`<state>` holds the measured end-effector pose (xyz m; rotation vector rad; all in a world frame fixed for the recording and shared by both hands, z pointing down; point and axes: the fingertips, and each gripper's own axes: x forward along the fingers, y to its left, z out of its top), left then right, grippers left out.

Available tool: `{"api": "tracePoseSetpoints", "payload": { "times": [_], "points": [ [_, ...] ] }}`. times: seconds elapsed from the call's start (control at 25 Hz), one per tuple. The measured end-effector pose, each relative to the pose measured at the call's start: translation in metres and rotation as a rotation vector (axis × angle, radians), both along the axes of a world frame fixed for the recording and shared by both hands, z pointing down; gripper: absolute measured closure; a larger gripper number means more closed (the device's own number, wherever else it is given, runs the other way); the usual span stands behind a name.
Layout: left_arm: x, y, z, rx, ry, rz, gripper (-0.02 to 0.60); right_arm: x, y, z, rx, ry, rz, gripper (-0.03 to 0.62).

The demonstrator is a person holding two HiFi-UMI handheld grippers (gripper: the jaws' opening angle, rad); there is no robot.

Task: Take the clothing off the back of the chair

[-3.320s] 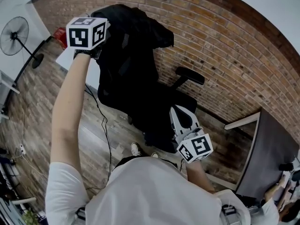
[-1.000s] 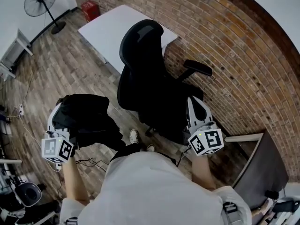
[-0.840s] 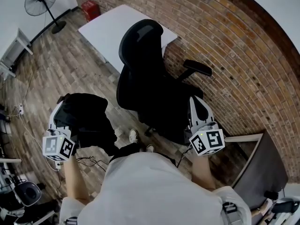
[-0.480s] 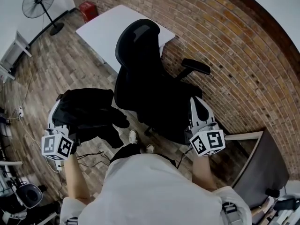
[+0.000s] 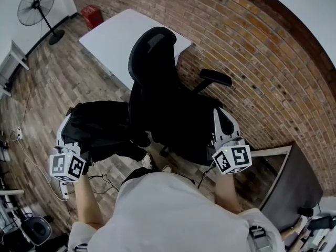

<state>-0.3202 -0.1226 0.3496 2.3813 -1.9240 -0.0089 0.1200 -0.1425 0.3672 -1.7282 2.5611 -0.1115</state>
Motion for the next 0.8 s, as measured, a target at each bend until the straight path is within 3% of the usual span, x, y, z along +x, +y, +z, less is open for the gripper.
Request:
{"api": "tracePoseSetpoints", "payload": {
  "times": [0.36,0.8],
  "points": [
    [0.004,-0.027,0.016,-0.032,-0.033,0.027,0.552,-0.017,-0.022,-0.009,0.024,0.03,0.008,0.574],
    [-0.003,-0.047,0.019,-0.023,0.002,0.05,0.552,-0.03,-0.04,-0.012,0.039,0.05,0.013,0.574]
  ]
}}
